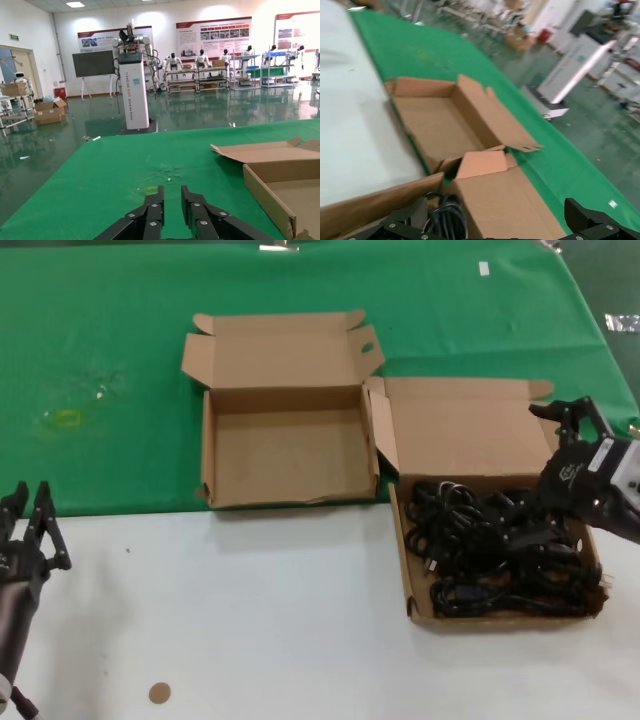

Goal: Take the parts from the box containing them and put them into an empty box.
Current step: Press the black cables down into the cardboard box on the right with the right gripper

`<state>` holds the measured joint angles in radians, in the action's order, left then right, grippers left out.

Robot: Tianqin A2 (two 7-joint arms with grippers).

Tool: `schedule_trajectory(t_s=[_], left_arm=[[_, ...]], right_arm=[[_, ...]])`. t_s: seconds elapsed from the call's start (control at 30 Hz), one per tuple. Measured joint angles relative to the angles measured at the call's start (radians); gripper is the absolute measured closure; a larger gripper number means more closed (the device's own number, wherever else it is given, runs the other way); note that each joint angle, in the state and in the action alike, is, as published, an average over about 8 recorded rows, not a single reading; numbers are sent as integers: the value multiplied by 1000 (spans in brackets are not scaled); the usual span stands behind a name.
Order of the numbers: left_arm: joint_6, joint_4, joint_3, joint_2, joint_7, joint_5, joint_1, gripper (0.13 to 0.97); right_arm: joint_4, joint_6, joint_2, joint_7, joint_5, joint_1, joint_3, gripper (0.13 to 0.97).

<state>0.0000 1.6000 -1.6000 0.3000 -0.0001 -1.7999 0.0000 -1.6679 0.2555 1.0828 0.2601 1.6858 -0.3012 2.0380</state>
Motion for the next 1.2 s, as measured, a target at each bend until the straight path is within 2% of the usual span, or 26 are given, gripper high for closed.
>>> schedule_trajectory(t_s=[0.1,0.4,0.67,0.9,1.2], left_arm=[[0,0,0,0,0,0,0,864],[0,0,0,0,0,0,0,936],[0,0,0,0,0,0,0,941],[0,0,0,0,0,0,0,945],[0,0,0,0,0,0,0,945]], right_arm=[[-12,88,15,38,-71,-31,-3,129],[-9,334,-8,74,-231,-124,-12,129],[22,483,-55,37,-307,-179,-18,129],[68,566,-101,-11,-361,-211,-15,129],[152,590,-179,-50,-473,-256,-12,135]])
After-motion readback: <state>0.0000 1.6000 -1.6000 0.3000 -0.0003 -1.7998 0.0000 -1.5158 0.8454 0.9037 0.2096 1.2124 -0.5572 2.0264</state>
